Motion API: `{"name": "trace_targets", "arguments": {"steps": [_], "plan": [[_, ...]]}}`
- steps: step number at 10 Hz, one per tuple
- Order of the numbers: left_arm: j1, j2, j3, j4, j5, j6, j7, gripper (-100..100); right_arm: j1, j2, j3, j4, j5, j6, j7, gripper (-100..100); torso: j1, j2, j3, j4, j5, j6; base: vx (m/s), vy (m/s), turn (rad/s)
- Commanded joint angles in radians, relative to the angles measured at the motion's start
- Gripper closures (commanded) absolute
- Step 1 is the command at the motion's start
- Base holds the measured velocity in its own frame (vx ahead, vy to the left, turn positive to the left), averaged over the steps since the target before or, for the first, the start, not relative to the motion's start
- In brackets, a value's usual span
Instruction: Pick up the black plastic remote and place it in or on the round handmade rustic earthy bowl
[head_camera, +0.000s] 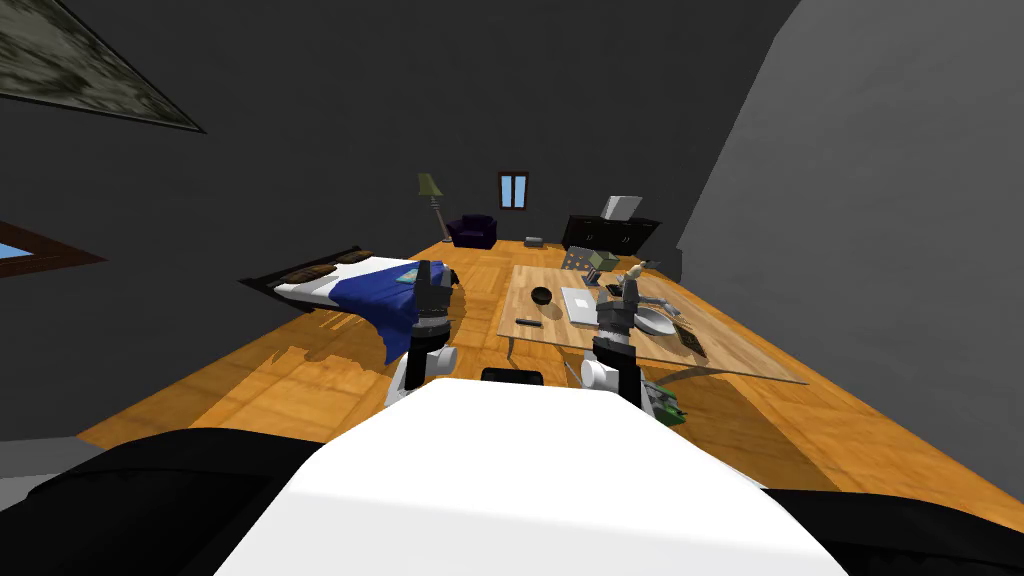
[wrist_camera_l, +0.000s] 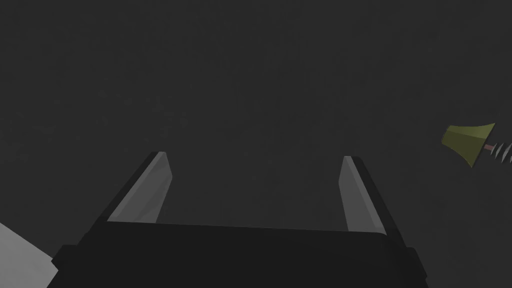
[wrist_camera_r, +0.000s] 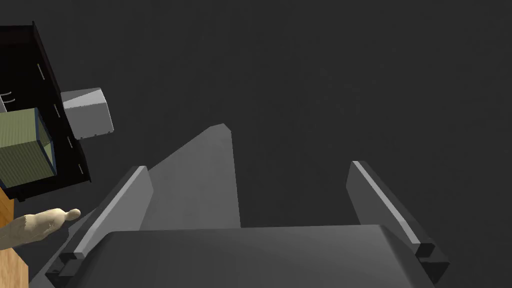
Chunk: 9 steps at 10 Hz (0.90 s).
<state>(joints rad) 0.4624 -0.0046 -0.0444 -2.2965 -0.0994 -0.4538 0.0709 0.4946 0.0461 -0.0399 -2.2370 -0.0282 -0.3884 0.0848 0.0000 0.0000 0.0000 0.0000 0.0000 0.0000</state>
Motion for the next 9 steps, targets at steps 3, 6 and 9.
{"name": "trace_targets", "arguments": {"steps": [3, 6, 9], "plan": [[0.0, 0.0, 0.0, 0.0, 0.0, 0.0, 0.0, 0, 0.023, -0.109, 0.028, 0.043, 0.003, -0.003, 0.004, -100, 0.002, 0.0, 0.0, 0.0, 0.0, 0.0, -0.006, 0.03, 0.123], [0.0, 0.0, 0.0, 0.0, 0.0, 0.0, 0.0, 0, 0.034, -0.17, 0.04, 0.065, 0.005, -0.005, 0.006, -100, 0.002, 0.001, 0.0, 0.0, 0.0, 0.0, -0.01, 0.03, 0.069], [0.0, 0.0, 0.0, 0.0, 0.0, 0.0, 0.0, 0, 0.062, -0.256, 0.069, 0.119, 0.01, -0.009, 0.011, -100, 0.002, 0.001, 0.0, 0.0, 0.0, 0.0, -0.007, 0.037, 0.139]]}}
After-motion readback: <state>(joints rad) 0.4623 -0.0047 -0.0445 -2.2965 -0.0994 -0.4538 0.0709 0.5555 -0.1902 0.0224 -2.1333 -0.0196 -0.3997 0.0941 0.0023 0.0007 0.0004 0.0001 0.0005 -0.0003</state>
